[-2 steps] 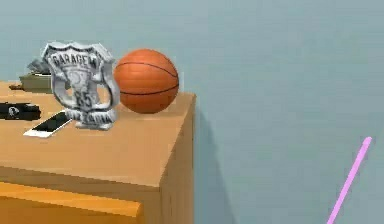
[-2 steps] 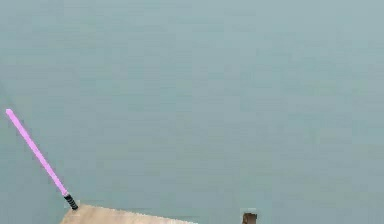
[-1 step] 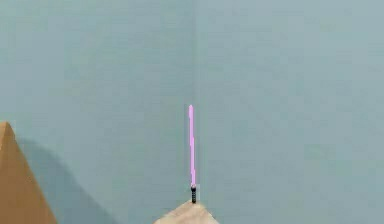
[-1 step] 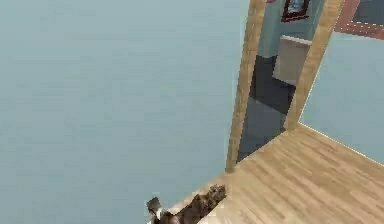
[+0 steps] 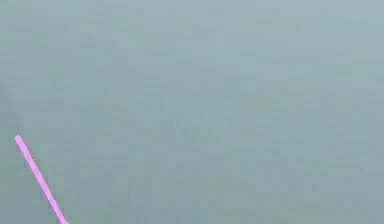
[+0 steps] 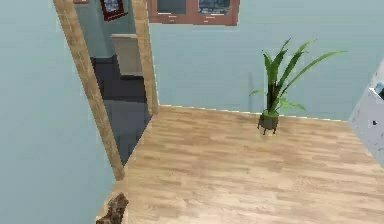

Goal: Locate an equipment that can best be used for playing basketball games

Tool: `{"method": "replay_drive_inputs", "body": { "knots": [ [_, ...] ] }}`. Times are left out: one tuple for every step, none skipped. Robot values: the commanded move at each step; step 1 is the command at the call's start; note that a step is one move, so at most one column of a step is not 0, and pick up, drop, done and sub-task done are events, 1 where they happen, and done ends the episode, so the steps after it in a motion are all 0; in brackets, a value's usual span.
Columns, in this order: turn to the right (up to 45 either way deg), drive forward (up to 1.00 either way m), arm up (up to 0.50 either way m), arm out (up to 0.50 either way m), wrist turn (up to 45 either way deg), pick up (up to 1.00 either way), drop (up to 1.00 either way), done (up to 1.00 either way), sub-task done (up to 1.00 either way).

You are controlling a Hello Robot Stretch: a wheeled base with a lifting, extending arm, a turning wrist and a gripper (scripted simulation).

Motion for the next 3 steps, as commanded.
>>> {"method": "replay_drive_inputs", "body": {
  "knots": [
    [0.0, 0.25, 0.0, 0.0, 0.0, 0.0, 0.0, 0.0, 0.0],
    [-45.0, 0.0, 0.0, 0.0, 0.0, 0.0, 0.0, 0.0, 0.0],
    [-45.0, 0.0, 0.0, 0.0, 0.0, 0.0, 0.0, 0.0, 0.0]
  ]
}}
